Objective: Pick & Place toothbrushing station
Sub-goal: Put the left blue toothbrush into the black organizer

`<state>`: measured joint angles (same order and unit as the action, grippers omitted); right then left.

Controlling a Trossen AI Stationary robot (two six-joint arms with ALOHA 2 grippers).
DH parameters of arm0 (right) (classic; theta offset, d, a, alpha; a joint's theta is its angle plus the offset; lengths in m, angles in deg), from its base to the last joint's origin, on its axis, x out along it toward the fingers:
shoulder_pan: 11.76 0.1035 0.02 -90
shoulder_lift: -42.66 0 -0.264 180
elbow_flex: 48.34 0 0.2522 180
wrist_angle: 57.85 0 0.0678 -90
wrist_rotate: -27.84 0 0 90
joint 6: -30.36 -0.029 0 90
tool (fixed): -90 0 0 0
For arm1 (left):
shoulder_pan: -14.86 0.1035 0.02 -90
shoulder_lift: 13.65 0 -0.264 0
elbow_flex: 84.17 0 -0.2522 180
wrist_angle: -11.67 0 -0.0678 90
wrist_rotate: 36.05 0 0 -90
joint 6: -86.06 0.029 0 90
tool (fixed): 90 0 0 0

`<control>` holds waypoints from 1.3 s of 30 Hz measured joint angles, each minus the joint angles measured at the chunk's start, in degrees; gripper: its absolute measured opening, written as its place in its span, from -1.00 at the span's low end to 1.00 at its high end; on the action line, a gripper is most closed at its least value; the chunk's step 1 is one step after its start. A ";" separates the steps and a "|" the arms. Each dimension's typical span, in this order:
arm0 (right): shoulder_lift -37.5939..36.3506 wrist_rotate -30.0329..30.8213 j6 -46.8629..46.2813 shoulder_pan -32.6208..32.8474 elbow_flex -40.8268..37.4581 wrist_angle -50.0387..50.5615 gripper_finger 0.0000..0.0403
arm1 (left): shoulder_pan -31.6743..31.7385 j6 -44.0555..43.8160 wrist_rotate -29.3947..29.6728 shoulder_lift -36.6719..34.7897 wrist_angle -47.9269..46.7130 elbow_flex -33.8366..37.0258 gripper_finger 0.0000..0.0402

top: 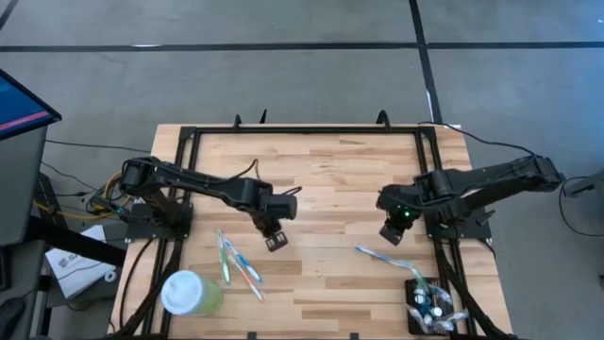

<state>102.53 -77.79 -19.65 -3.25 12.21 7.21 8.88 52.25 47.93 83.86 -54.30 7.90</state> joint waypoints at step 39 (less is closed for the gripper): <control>3.07 0.60 3.66 -5.24 -0.14 -16.37 -1.00 | -5.48 -47.29 -21.00 0.04 3.25 19.86 -0.99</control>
<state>105.60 -77.19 -15.99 -8.49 12.07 -9.16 3.40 4.96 26.93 83.90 -51.05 27.76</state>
